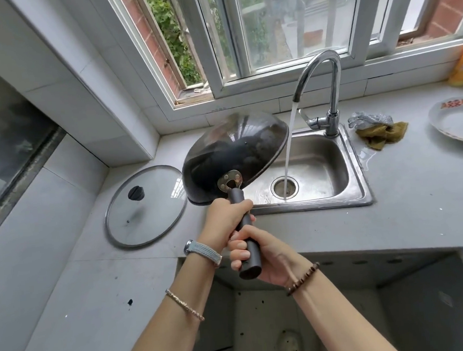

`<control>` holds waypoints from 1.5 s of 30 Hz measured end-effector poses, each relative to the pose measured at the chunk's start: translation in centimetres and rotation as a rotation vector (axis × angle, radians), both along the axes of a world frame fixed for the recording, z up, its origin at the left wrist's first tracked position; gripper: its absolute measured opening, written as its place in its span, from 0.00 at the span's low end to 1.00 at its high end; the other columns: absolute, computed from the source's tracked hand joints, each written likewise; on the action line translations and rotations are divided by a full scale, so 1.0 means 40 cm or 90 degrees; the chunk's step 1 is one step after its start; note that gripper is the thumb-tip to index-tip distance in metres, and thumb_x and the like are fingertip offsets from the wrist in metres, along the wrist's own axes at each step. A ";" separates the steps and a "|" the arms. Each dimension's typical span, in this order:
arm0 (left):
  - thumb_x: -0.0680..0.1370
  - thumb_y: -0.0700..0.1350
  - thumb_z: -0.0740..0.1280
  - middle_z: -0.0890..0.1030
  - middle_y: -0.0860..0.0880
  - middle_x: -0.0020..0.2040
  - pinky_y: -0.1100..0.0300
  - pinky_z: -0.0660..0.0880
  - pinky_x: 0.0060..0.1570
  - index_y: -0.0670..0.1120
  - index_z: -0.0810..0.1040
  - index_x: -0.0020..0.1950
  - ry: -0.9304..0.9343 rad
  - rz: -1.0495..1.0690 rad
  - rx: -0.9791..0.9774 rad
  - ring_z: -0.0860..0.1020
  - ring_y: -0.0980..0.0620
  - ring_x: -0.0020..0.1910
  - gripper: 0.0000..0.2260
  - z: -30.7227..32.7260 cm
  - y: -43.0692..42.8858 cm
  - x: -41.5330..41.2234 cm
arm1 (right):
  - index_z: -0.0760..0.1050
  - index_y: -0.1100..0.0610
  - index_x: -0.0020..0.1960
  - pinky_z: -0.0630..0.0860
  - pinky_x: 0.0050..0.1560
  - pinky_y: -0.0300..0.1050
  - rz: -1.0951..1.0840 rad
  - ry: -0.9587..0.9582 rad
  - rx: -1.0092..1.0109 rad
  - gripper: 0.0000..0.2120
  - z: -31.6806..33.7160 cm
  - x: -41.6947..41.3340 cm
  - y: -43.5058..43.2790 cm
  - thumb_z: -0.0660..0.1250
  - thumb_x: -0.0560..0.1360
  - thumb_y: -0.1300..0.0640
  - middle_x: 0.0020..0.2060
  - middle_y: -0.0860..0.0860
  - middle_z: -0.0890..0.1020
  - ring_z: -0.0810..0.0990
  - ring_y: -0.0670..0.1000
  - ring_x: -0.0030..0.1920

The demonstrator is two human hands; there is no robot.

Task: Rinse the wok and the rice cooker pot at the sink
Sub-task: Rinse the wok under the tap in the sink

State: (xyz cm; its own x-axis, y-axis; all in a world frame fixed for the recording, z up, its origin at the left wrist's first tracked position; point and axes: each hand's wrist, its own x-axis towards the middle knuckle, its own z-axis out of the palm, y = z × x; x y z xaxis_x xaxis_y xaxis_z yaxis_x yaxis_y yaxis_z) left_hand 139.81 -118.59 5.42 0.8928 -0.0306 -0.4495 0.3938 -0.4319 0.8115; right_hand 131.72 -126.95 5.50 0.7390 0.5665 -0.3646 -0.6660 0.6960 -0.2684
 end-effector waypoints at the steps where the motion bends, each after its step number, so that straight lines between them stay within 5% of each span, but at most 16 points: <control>1: 0.72 0.42 0.68 0.82 0.46 0.29 0.54 0.78 0.39 0.40 0.78 0.36 -0.008 -0.013 0.024 0.79 0.49 0.29 0.07 0.002 0.002 -0.001 | 0.66 0.57 0.35 0.72 0.28 0.39 -0.006 0.003 0.015 0.08 -0.002 -0.003 0.007 0.58 0.72 0.65 0.26 0.49 0.67 0.67 0.45 0.22; 11: 0.70 0.48 0.68 0.85 0.47 0.35 0.56 0.77 0.44 0.43 0.81 0.34 -0.057 -0.180 0.295 0.82 0.50 0.41 0.09 0.003 -0.029 -0.010 | 0.68 0.58 0.28 0.72 0.27 0.39 -0.078 0.076 0.091 0.13 -0.029 -0.034 0.010 0.60 0.71 0.65 0.24 0.49 0.67 0.66 0.45 0.21; 18: 0.69 0.51 0.68 0.85 0.46 0.37 0.52 0.79 0.47 0.40 0.83 0.41 -0.028 -0.250 0.332 0.83 0.48 0.43 0.14 -0.033 -0.079 -0.016 | 0.67 0.58 0.29 0.72 0.26 0.39 -0.137 0.129 0.127 0.12 -0.045 -0.058 -0.026 0.59 0.71 0.66 0.24 0.49 0.67 0.66 0.45 0.20; 24: 0.71 0.52 0.68 0.85 0.45 0.42 0.59 0.72 0.37 0.42 0.80 0.41 -0.042 -0.306 0.399 0.82 0.47 0.45 0.13 -0.055 -0.129 -0.016 | 0.67 0.58 0.28 0.70 0.25 0.38 -0.181 0.149 0.129 0.13 -0.066 -0.064 -0.053 0.61 0.70 0.65 0.23 0.48 0.66 0.66 0.45 0.20; 32: 0.71 0.52 0.69 0.73 0.50 0.30 0.61 0.63 0.27 0.46 0.70 0.32 -0.068 -0.357 0.449 0.74 0.49 0.35 0.14 -0.077 -0.185 -0.003 | 0.64 0.56 0.30 0.71 0.23 0.38 -0.231 0.168 0.173 0.13 -0.104 -0.049 -0.085 0.62 0.71 0.64 0.21 0.48 0.66 0.66 0.44 0.18; 45: 0.72 0.53 0.69 0.72 0.51 0.30 0.62 0.63 0.28 0.46 0.71 0.33 -0.049 -0.377 0.462 0.70 0.56 0.30 0.14 -0.121 -0.231 0.050 | 0.67 0.58 0.28 0.72 0.23 0.39 -0.233 0.193 0.177 0.14 -0.151 0.001 -0.134 0.62 0.72 0.64 0.21 0.48 0.67 0.67 0.44 0.18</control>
